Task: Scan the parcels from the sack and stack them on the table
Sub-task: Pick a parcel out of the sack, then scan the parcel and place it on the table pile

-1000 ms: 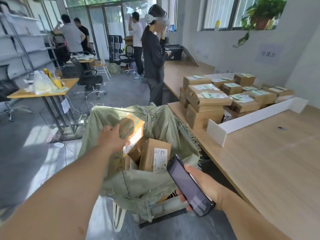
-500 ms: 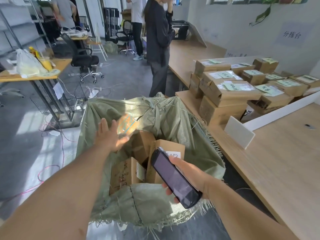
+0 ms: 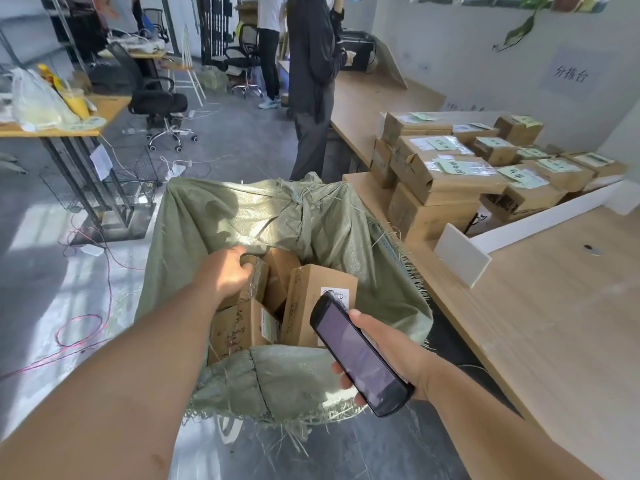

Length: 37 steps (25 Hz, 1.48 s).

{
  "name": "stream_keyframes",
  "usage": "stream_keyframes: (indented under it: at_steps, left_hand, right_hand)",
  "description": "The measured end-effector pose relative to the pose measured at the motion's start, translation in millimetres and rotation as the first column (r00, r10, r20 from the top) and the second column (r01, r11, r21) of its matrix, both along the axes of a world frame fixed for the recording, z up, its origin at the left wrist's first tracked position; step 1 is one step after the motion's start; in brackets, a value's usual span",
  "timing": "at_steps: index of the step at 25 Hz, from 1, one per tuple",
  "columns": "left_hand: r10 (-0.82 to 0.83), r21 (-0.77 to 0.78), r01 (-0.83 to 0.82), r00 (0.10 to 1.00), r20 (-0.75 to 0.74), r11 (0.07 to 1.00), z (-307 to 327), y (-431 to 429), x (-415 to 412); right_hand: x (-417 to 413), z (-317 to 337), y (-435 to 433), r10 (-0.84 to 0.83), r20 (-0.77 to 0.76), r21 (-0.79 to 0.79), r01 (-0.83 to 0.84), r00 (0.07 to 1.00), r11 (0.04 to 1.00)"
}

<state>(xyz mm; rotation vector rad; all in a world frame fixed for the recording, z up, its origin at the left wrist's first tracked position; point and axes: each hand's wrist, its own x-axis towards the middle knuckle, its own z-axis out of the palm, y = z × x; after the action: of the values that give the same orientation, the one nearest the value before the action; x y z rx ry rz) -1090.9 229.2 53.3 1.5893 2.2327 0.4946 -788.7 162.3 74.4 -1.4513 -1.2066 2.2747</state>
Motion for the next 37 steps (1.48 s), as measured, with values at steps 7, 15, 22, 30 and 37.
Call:
stream_keyframes:
  at_steps: [7, 15, 22, 30, 37]
  left_hand:
    - [-0.247, 0.000, 0.249, 0.961, 0.121, 0.968, 33.9, -19.0, 118.6]
    - [-0.572, 0.039, 0.572, 0.809, 0.136, 0.819, 74.6, -103.2, 339.3]
    - [-0.743, 0.037, 0.743, 0.666, 0.069, 0.669, 80.8, -208.1, 512.0]
    - [-0.915, -0.013, 0.916, 0.401, 0.045, 0.401, 75.1, -290.0, 680.3]
    - [-0.993, 0.030, 0.995, 0.087, 0.082, 0.090, 73.7, -322.7, 806.6]
  right_hand:
    - [81.1, 22.6, -48.0, -0.152, -0.002, 0.064, 0.152, 0.988, 0.986]
    - [242.0, 48.6, -177.2, -0.366, 0.029, 0.202, 0.353, 0.930, 0.914]
    - [379.0, 63.4, -336.6, -0.590, -0.007, 0.216, 0.577, 0.807, 0.788]
    - [490.3, 45.9, -454.5, -0.806, -0.003, 0.266, 0.777, 0.592, 0.571]
    - [539.7, 47.9, -509.8, -0.946, 0.017, 0.280, 0.906, 0.325, 0.317]
